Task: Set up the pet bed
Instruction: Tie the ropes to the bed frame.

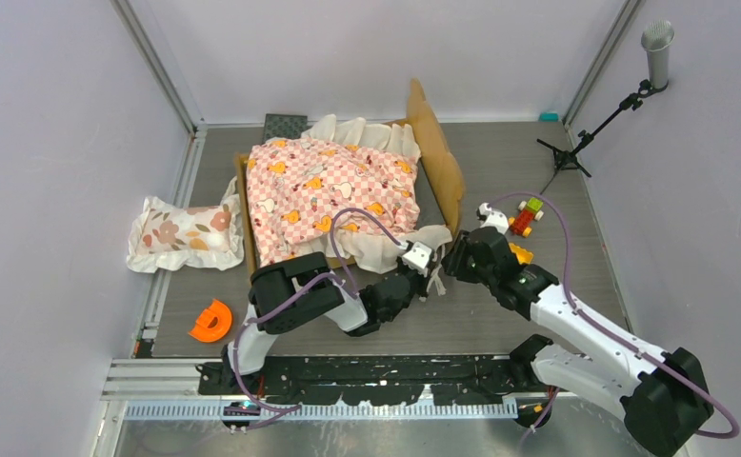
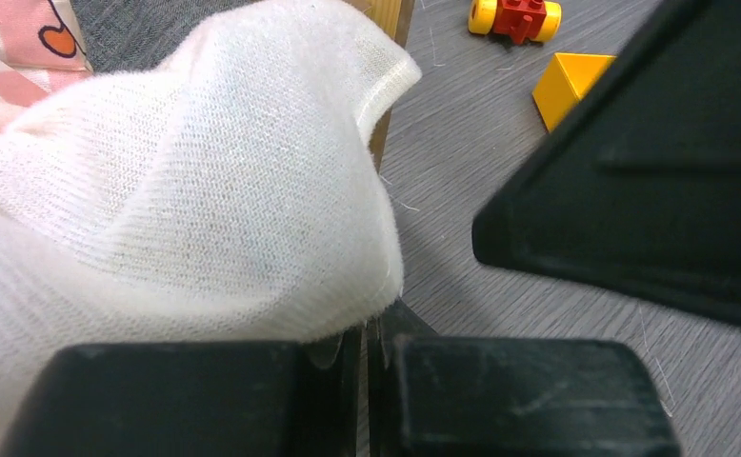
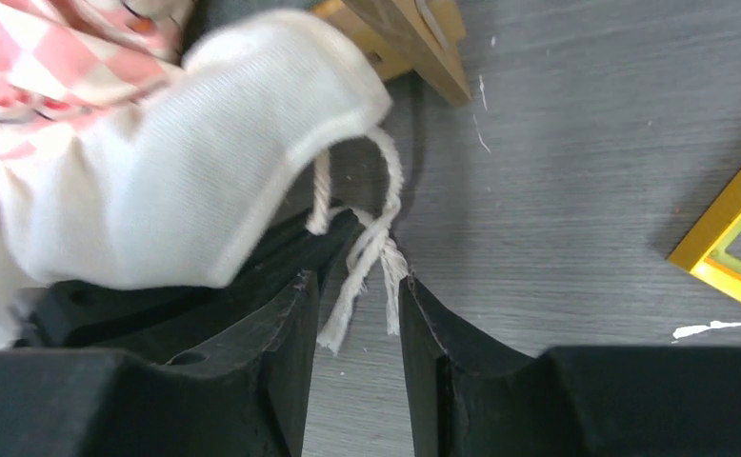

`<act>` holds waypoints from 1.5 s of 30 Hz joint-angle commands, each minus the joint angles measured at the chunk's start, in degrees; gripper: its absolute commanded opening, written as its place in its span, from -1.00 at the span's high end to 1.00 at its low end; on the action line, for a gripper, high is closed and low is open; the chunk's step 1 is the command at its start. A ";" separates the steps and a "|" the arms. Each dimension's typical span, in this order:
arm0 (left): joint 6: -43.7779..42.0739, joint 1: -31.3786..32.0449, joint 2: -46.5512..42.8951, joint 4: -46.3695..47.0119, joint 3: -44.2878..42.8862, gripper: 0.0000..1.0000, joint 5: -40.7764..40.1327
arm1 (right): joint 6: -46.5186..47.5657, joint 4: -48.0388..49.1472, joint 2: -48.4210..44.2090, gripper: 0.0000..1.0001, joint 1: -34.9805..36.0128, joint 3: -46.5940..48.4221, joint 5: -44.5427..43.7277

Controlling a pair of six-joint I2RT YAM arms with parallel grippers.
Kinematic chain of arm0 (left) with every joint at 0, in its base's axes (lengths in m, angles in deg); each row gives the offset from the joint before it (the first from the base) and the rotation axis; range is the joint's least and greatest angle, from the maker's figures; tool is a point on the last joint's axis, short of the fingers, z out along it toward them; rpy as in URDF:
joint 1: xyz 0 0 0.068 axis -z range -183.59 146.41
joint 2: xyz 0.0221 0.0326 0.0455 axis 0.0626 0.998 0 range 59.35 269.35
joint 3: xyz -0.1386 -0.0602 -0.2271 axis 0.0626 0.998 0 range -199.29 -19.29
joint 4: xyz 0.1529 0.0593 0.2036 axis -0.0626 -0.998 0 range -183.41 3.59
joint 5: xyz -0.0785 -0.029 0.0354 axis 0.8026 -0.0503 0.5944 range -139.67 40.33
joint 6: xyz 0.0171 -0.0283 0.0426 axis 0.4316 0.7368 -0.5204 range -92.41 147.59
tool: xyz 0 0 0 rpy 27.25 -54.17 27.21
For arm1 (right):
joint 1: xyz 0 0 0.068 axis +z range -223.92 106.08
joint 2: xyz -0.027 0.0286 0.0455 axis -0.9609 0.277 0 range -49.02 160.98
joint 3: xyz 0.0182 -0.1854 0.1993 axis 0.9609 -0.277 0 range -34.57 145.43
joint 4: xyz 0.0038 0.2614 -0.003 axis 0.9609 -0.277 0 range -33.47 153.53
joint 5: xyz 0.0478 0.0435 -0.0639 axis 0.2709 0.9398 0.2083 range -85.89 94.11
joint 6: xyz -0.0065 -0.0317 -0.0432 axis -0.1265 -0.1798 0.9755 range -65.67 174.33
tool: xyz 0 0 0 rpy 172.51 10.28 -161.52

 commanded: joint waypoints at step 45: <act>1.53 -0.27 0.20 3.04 0.34 1.00 2.61 | -0.09 1.88 21.12 0.56 2.99 -1.69 0.69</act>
